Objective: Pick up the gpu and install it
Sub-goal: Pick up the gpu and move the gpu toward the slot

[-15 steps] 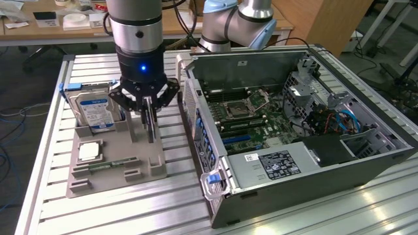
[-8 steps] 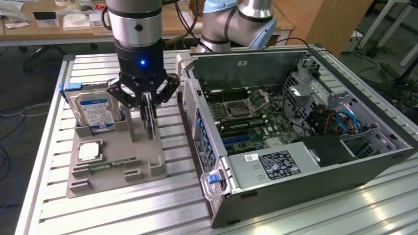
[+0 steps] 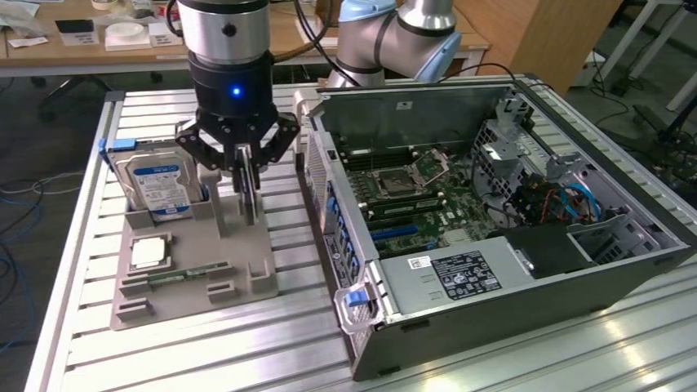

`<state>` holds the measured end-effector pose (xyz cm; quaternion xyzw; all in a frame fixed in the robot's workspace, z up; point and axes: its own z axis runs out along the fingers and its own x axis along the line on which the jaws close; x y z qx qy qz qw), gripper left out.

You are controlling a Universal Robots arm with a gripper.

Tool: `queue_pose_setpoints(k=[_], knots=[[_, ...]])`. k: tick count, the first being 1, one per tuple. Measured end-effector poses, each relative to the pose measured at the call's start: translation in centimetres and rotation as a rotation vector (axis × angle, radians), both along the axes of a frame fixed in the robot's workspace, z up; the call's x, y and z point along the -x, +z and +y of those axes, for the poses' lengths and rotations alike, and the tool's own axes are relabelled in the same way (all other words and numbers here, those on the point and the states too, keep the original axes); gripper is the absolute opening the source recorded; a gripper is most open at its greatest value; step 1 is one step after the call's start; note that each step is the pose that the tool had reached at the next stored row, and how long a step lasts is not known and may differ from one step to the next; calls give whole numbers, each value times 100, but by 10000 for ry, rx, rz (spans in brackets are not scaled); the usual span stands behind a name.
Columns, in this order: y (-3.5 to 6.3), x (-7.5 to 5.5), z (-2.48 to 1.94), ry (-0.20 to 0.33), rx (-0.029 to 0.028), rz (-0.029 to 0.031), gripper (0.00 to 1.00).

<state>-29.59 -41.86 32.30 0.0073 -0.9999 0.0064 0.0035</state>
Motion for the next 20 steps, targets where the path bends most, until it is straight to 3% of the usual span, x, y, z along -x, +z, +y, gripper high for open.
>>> queue_pose_setpoints(k=[20], knots=[[272, 0, 0, 0, -154, 1, 28]])
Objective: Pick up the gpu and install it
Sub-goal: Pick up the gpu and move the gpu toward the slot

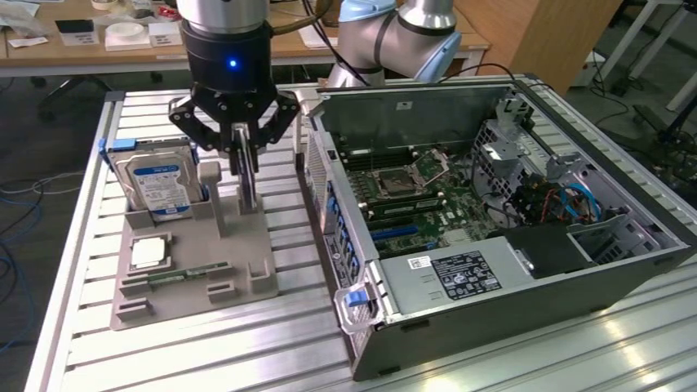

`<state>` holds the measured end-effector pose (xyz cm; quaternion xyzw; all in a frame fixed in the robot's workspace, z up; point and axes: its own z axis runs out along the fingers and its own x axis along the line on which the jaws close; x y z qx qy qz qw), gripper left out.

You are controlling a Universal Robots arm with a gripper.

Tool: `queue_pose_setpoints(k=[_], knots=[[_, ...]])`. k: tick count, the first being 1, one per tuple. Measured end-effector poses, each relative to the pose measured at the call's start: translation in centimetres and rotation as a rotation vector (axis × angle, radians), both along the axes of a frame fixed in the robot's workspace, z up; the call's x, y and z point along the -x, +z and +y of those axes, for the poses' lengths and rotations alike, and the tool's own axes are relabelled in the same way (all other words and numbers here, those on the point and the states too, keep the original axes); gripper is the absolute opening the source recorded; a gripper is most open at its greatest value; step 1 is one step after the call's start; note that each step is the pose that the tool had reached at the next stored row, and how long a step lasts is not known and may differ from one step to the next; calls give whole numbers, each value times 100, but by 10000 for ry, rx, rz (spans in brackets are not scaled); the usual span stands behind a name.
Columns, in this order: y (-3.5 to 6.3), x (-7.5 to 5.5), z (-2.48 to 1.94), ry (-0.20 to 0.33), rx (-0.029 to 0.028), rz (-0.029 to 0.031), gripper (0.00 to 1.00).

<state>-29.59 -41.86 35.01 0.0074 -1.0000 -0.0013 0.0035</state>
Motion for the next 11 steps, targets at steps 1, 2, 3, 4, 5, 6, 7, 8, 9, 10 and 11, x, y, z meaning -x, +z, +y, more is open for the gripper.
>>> queue_pose_setpoints(k=[1, 2, 3, 4, 5, 6, 7, 8, 9, 10, 11], knots=[[13, 0, 0, 0, -10, 0, 28], [25, 0, 0, 0, -18, 0, 28], [36, 0, 0, 0, -27, -1, 28], [48, 0, 0, 0, -34, -1, 28], [60, 0, 0, 0, -40, -1, 28], [73, 0, 0, 0, -46, 1, 28], [86, 0, 0, 0, -55, 0, 28], [99, 0, 0, 0, -65, 0, 28], [112, 0, 0, 0, -74, 0, 28], [125, 0, 0, 0, -82, 0, 28], [138, 0, 0, 0, -89, 0, 28]])
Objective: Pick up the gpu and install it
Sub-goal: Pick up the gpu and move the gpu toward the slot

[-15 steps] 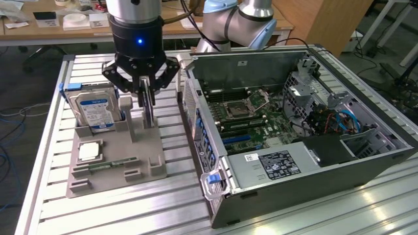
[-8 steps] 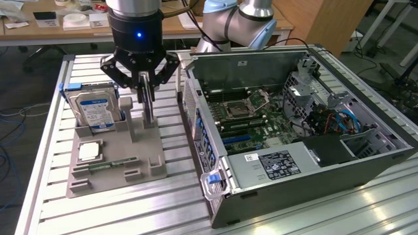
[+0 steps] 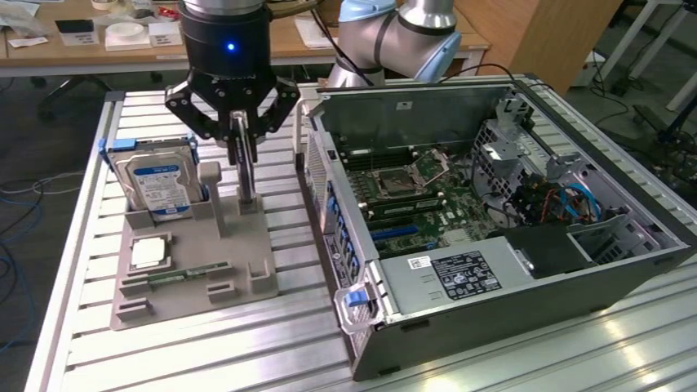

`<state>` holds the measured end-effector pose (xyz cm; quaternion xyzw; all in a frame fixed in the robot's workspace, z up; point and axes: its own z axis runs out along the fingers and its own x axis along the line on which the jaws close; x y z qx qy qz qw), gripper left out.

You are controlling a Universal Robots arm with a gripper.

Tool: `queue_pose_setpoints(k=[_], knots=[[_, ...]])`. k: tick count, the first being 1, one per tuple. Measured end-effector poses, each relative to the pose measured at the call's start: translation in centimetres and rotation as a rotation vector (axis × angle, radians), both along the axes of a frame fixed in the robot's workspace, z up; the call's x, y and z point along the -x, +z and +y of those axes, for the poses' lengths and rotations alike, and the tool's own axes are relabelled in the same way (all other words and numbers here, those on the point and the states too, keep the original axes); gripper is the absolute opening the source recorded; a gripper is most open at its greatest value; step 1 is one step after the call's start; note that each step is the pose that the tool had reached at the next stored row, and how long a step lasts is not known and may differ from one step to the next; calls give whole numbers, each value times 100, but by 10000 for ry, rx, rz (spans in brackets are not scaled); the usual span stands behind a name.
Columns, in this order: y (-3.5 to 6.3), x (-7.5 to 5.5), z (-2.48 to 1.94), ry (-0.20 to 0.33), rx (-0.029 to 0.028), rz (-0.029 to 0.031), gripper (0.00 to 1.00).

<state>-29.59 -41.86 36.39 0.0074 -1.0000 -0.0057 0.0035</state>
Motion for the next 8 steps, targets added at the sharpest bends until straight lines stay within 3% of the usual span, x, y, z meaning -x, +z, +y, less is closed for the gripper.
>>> queue_pose_setpoints(k=[8], knots=[[120, 0, 0, 0, -66, 0, 28]])
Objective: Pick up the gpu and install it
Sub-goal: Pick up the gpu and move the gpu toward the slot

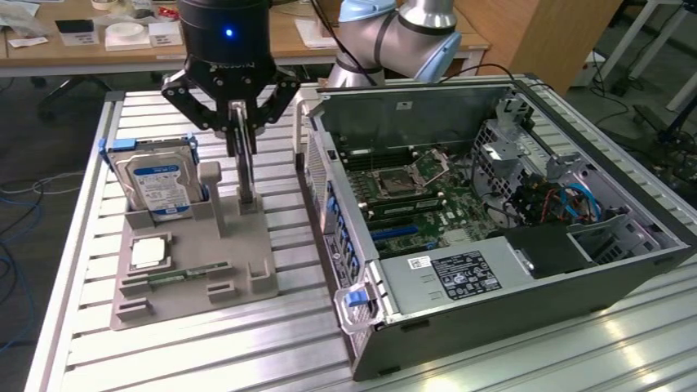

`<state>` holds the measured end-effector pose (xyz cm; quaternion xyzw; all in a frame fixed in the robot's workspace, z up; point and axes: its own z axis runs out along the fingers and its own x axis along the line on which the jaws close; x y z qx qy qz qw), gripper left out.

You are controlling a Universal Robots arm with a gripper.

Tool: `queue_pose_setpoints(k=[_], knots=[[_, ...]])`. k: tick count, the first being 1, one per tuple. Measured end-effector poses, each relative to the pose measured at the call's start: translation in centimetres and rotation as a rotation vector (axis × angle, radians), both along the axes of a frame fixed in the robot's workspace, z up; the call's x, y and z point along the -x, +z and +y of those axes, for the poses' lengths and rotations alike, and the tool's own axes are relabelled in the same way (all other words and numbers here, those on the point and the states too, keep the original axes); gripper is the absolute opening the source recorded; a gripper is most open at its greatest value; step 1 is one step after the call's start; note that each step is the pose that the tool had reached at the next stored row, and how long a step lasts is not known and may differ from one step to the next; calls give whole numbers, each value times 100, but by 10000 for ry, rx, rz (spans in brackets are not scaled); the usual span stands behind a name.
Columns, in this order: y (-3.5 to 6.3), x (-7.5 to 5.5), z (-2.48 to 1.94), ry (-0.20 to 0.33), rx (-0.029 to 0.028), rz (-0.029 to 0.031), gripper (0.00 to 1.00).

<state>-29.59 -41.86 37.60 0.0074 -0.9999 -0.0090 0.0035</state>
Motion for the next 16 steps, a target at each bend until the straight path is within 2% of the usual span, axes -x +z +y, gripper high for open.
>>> queue_pose_setpoints(k=[7, 16], knots=[[109, 0, 0, -1, -55, 0, 28], [232, 0, 0, 0, -63, 1, 28]])
